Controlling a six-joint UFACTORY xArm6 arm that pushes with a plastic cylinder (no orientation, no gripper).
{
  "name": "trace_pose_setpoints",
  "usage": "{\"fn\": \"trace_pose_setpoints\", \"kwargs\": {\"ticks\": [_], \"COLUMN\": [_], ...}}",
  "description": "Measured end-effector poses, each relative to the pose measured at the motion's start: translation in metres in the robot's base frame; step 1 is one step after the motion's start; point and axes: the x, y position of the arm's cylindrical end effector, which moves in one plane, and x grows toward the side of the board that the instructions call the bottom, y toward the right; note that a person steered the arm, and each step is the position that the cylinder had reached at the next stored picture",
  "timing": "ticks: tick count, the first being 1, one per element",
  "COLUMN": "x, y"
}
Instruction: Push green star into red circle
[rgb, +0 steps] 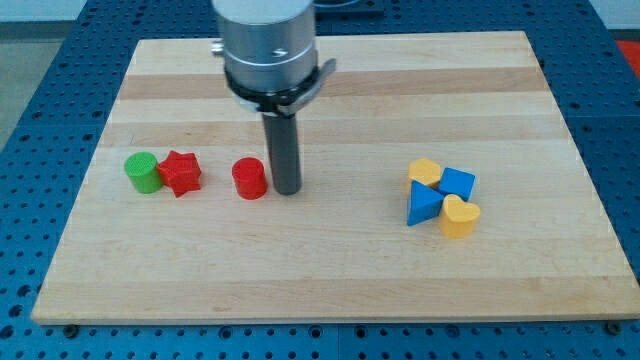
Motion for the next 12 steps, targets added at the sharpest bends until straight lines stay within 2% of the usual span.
{"fn": "trace_pose_setpoints", "kwargs": {"ticks": [2, 3, 4, 6, 8, 9, 10, 11, 12], "x": [-0.01, -0.01, -0.015, -0.082, -0.141, -0.168, -0.217, -0.252, -0.258], "y": [-0.056, -0.05, -0.004, 0.093, 0.121, 0.121, 0.117, 0.083, 0.018]}}
